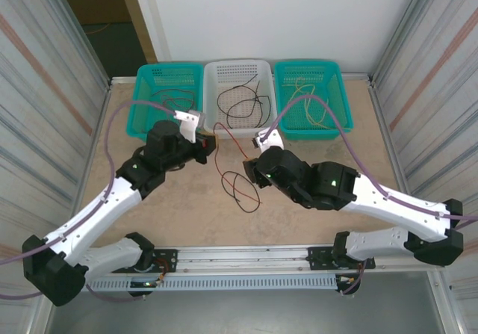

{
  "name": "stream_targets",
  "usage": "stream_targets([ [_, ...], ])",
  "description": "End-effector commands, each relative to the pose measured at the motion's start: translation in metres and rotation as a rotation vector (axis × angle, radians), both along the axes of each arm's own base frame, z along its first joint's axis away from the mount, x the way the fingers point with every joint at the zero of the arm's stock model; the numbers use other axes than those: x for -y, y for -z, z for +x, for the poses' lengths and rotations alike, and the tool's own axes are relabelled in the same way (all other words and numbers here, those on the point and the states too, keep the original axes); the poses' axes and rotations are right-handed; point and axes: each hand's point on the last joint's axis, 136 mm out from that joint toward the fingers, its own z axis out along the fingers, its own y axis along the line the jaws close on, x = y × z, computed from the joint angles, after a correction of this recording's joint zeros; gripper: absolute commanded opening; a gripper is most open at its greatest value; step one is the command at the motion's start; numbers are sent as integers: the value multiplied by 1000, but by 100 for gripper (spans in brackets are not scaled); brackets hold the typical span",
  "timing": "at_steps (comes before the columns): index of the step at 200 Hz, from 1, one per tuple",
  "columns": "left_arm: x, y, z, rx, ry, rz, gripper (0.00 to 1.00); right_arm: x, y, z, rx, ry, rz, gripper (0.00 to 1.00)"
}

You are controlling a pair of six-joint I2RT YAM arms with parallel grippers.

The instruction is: Untangle the cables

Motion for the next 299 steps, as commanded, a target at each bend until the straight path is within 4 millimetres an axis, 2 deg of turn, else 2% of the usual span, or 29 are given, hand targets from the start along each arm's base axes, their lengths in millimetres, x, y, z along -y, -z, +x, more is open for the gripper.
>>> stream_targets([
  [1,-51,-20,29,-22,-222,88,0,26,-7,7,55,103,22,58],
  [27,-100,-51,66,-33,-375,42,0,37,-2,9,48,139,55,59],
  [59,-140,-92,107,32,-495,-25,0,39,10,9,23,145,62,60],
  [88,-171,-106,146,54,-603,-33,0,33,27,12,-20,136,49,60],
  [119,-195,-87,192,-12,-657,1,0,28,41,16,-52,134,26,59],
  [142,-213,-63,217,-72,-703,45,0,29,53,21,-80,141,25,59],
  [165,-220,-32,238,-146,-717,97,0,31,66,28,-119,151,33,59],
  [167,-220,-29,239,-155,-719,103,1,31,66,28,-122,152,35,59],
  [181,-221,-5,248,-215,-720,131,33,31,72,34,-146,158,38,59],
  [187,-221,2,251,-238,-723,133,44,31,74,35,-154,157,39,59],
  [195,-220,11,253,-265,-719,126,52,30,77,38,-162,159,38,58],
  [201,-217,16,254,-278,-705,118,54,28,78,39,-168,157,36,59],
  [221,-207,20,251,-285,-682,126,57,23,86,43,-193,152,29,58],
  [246,-188,10,236,-264,-634,149,58,15,107,48,-260,149,2,59],
  [271,-162,-7,201,-241,-575,137,55,7,146,55,-401,173,-40,58],
  [299,-128,-12,137,-209,-478,107,53,-7,197,54,-570,187,-148,55],
])
